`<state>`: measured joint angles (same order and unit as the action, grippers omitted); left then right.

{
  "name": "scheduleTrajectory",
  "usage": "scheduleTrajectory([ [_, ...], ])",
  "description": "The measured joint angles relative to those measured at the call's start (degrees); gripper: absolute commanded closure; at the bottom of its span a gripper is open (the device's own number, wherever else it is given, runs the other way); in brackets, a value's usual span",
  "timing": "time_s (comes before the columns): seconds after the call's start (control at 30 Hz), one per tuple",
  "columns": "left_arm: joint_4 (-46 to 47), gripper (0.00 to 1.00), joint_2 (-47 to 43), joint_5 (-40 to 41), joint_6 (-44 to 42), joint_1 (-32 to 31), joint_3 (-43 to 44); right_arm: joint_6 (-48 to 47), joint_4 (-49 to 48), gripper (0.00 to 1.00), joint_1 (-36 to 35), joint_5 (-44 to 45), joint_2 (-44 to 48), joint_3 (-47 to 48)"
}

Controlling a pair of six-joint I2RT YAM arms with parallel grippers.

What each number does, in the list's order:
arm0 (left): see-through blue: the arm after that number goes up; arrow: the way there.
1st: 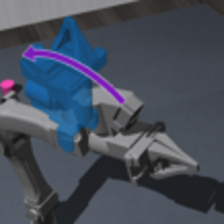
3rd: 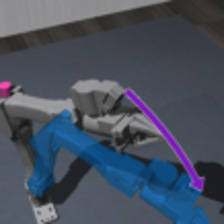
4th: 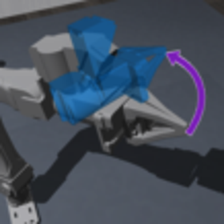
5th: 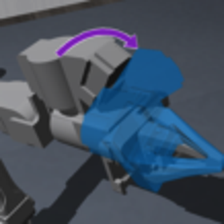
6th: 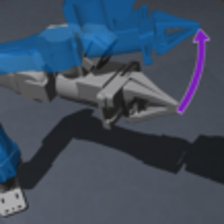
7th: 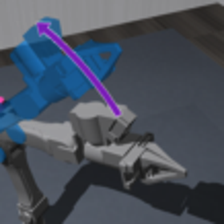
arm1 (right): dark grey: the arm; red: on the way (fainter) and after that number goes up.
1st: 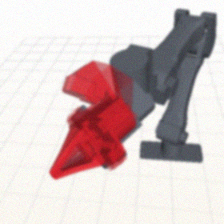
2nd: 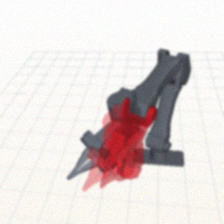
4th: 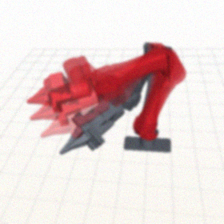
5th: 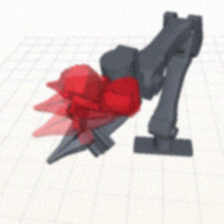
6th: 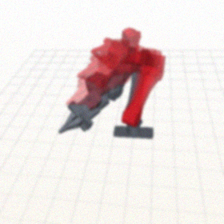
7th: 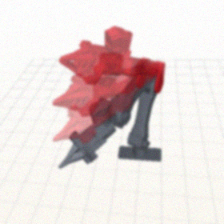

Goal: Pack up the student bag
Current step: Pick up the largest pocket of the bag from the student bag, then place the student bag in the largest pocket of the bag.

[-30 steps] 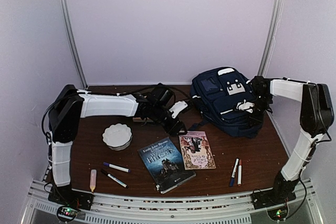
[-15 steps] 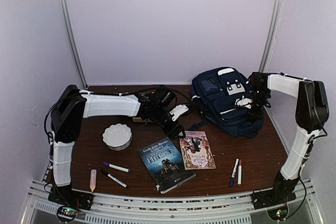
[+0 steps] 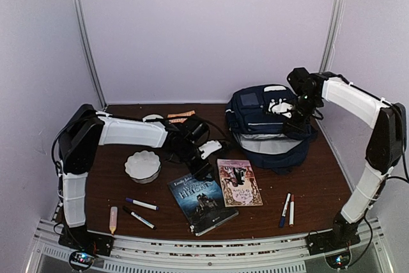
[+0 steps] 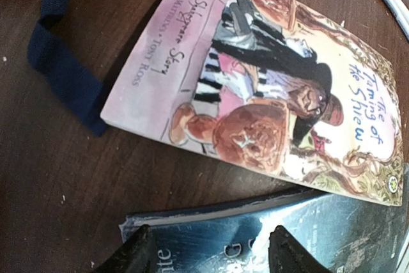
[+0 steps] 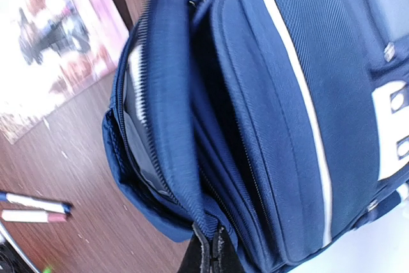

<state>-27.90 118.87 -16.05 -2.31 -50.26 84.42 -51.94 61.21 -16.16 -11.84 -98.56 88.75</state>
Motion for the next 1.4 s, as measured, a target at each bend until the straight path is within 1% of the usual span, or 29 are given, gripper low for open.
scheduleTrajectory([
  [0.1, -0.72, 0.38, -1.07, 0.24, -0.15, 0.04, -1.29, 2.12, 0.44, 1.00, -1.64, -1.77, 0.46, 3.19],
  [0.23, -0.66, 0.38, -2.89, 1.36, -0.28, 0.07, -3.82, 5.86, 0.59, 1.00, -1.90, -3.08, 0.63, 5.66],
  [0.37, -0.85, 0.37, -4.70, 3.17, -0.17, 0.20, -6.16, 8.92, 0.48, 1.00, -1.88, -3.58, 1.42, 5.79],
  [0.5, -1.86, 0.32, -5.16, 3.96, 2.03, 0.98, -6.03, 10.88, -2.12, 1.00, -1.97, -3.76, 3.54, 3.56],
  [0.6, -3.82, 0.31, -5.16, 3.61, 5.51, 1.81, -3.34, 12.98, -5.62, 1.00, -1.97, -3.85, 5.42, -1.33],
  [0.67, -4.11, 0.31, -5.11, 1.99, 8.44, 2.89, 0.13, 14.01, -7.10, 1.00, -1.99, -3.87, 5.46, -3.34],
  [0.83, -2.91, 0.36, -3.65, -7.96, 17.11, 6.03, 8.09, 16.37, -10.97, 1.00, -1.99, -3.78, 5.46, -9.55],
  [0.87, -2.32, 0.36, -2.86, -10.56, 19.47, 6.93, 8.83, 16.39, -11.54, 0.95, -1.99, -3.80, 5.46, -10.62],
  [0.9, -2.03, 0.36, -2.34, -11.93, 20.90, 7.45, 8.94, 16.33, -11.72, 0.86, -1.99, -3.85, 5.46, -11.19],
  [0.97, -2.25, 0.36, -0.94, -14.99, 23.85, 8.50, 8.92, 15.80, -11.72, 0.47, -2.03, -4.66, 5.46, -12.39],
  [1.0, -2.25, 0.38, -0.24, -16.11, 25.14, 8.87, 8.92, 15.69, -11.76, 0.38, -2.08, -5.49, 5.57, -12.96],
  [1.03, -2.27, 0.40, 0.59, -17.55, 26.67, 9.20, 8.92, 15.65, -11.76, 0.37, -2.23, -6.58, 5.73, -13.68],
  [1.1, -2.32, 0.41, 1.64, -19.91, 28.94, 9.31, 8.87, 14.62, -11.54, 0.39, -3.15, -8.61, 6.36, -15.34],
  [1.27, -1.70, 0.40, 2.56, -24.94, 33.22, 8.98, 7.76, 13.44, -10.60, 0.51, -9.44, -12.85, 6.40, -17.27],
  [1.33, -1.68, 0.40, 2.91, -25.86, 34.51, 8.90, 7.28, 14.25, -10.99, 0.56, -11.58, -15.34, 5.92, -17.66],
  [1.4, -1.64, 0.40, 3.65, -26.56, 35.56, 8.66, 7.19, 15.74, -11.76, 0.59, -12.52, -18.12, 4.92, -18.03],
])
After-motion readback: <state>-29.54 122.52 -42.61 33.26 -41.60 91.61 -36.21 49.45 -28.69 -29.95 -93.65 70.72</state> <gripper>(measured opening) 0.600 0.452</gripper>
